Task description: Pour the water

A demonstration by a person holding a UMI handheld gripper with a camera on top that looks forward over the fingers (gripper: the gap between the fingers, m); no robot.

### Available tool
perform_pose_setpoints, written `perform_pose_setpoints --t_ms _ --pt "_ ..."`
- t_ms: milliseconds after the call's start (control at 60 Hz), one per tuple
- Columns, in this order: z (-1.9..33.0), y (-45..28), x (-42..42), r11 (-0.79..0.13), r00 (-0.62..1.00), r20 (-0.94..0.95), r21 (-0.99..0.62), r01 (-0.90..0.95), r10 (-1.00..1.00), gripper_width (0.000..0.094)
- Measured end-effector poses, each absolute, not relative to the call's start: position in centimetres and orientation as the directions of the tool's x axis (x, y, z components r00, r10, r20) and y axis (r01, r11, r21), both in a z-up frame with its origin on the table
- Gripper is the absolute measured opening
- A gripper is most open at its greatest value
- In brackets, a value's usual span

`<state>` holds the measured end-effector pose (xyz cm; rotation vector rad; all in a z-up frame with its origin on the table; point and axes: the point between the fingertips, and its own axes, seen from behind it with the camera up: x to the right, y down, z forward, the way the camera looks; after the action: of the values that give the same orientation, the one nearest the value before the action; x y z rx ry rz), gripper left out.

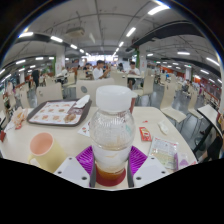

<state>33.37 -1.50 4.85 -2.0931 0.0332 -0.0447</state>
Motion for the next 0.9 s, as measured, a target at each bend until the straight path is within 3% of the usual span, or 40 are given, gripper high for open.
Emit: perform_pose_setpoints --t_ms 183,217,283,650,900 --pt "4.7 -1.8 33.1 -0.481 0.999 0.003 -0.876 -0.015 -0.037 0.0544" --pt "4.2 -2.1 33.0 -0.503 0.999 0.001 -0.864 -0.018 -0.037 0.0619" --pt "4.8 -2.9 33.0 -0.537 0.999 0.002 -0.844 -0.017 -0.035 0.0867" --pt "13.5 -15.7 31.9 -0.63 0.996 0.086 -0.774 0.055 -0.018 0.0847" --pt "15.8 -21.1 31.3 -0.633 0.993 0.12 -0.767 0.101 0.013 0.0849"
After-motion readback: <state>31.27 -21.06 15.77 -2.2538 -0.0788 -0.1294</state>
